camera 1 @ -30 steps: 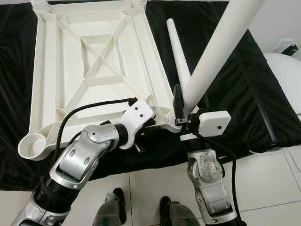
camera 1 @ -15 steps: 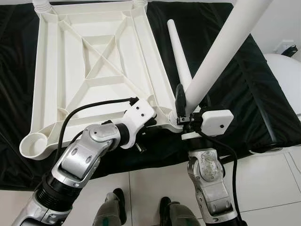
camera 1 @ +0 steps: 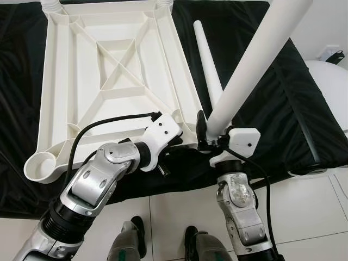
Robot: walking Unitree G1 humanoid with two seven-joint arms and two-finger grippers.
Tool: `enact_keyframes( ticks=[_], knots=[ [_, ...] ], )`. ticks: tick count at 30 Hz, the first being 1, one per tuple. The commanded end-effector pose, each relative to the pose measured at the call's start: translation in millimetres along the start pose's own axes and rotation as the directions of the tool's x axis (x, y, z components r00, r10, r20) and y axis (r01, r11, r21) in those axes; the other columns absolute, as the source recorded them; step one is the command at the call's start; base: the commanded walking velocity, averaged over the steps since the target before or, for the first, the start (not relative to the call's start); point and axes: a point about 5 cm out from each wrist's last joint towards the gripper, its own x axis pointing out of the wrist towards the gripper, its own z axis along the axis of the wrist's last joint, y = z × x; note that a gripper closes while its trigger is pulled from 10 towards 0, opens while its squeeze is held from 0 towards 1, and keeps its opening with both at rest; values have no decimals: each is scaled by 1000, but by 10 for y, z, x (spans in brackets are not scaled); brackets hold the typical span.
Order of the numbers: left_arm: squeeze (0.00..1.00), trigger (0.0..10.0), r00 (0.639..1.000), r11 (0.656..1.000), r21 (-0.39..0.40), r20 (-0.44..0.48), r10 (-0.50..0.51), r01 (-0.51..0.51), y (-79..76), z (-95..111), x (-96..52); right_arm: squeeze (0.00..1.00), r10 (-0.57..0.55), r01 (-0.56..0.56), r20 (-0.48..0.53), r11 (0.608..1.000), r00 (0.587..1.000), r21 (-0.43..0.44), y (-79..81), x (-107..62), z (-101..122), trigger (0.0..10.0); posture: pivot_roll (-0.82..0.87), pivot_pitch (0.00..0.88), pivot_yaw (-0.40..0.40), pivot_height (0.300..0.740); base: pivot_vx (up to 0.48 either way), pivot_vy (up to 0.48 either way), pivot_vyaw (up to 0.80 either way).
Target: Building children table
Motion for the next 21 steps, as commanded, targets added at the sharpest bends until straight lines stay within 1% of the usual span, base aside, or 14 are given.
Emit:
enact_keyframes(
  ticks=[1, 7, 8, 9, 12, 13, 18, 19, 21],
  knots=[
    [0, 10000, 992, 995, 73, 102, -69, 62, -83, 222, -28, 1000, -52, 49, -128, 999, 990, -24, -133, -108, -240, 10000, -28, 305, -25, 740, 0, 0, 0],
    [0, 10000, 993, 996, 72, 102, -67, 60, -79, 219, -25, 1000, -8, 8, -80, 1000, 997, 2, -105, -69, -168, 10000, -30, 300, -25, 740, 0, 0, 0],
    [0, 10000, 993, 996, 71, 101, -68, 61, -78, 217, -25, 275, 18, -18, -63, 1000, 998, 12, -95, -51, -140, 10000, -32, 298, -24, 740, 0, 0, 0],
    [0, 10000, 993, 995, 71, 95, -69, 62, -77, 201, -23, 0, 48, -46, -54, 998, 997, 31, -106, -27, -117, 10000, -34, 296, -23, 740, 0, 0, 0],
    [0, 10000, 995, 995, 74, 73, -72, 66, -76, 144, -9, 0, 113, -110, -36, 992, 993, 65, -152, 19, -73, 10000, -37, 293, -21, 740, 0, 0, 0],
    [0, 10000, 995, 995, 74, 73, -72, 66, -76, 144, -9, 0, 113, -110, -36, 992, 993, 65, -152, 19, -73, 10000, -37, 293, -21, 740, 0, 0, 0],
    [0, 10000, 997, 994, 87, 26, -73, 71, -73, 28, 18, 0, 230, -228, -24, 971, 973, 70, -221, 89, -15, 10000, -43, 287, -16, 740, 0, 0, 0],
    [0, 10000, 997, 994, 87, 26, -73, 71, -73, 28, 18, 0, 230, -228, -24, 971, 973, 70, -221, 89, -15, 10000, -43, 287, -16, 740, 0, 0, 0],
    [0, 10000, 997, 994, 81, 13, -75, 74, -74, -22, 28, 0, 296, -294, -19, 953, 955, 67, -254, 123, 21, 10000, -46, 283, -15, 740, 0, 0, 0]
  ],
)
